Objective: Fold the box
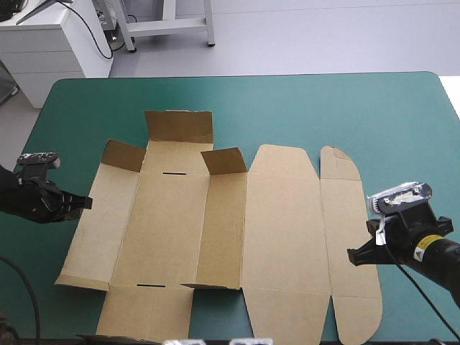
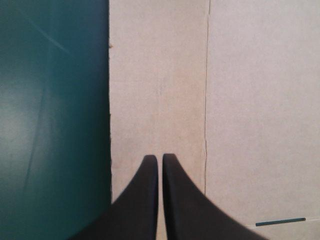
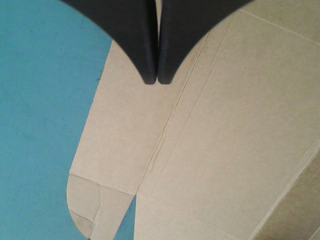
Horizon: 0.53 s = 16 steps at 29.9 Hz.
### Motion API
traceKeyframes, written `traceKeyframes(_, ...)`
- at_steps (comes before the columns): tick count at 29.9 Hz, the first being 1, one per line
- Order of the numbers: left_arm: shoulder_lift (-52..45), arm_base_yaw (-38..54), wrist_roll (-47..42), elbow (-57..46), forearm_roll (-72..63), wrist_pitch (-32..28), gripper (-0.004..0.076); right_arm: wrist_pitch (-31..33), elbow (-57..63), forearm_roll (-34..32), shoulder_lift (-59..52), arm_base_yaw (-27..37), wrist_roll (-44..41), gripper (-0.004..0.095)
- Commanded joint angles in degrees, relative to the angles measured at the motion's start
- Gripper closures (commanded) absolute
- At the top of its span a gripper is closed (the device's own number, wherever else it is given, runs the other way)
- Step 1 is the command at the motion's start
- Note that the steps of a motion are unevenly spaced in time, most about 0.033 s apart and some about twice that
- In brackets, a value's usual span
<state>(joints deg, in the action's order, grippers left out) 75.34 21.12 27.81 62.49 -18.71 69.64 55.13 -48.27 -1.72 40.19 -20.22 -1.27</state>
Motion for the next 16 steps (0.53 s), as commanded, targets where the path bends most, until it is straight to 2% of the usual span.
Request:
traceKeyframes(1,3.7,0.2,0.8,4.8,-2.7,4.4,0.0705,-2.4,1.0,0.2,-4.1,0.4,-2.6,0.0929)
traceKeyframes(8,7.5,3.2,-2.3,7.8,0.6,4.4,0.0705,0.5,4.3,2.4,-12.9,0.4,-3.5,0.0929)
traceKeyframes(16,7.4,5.2,-3.3,3.2,-0.5,4.7,0.0705,0.8,9.0,1.7,-17.9,0.4,-5.8,0.0929)
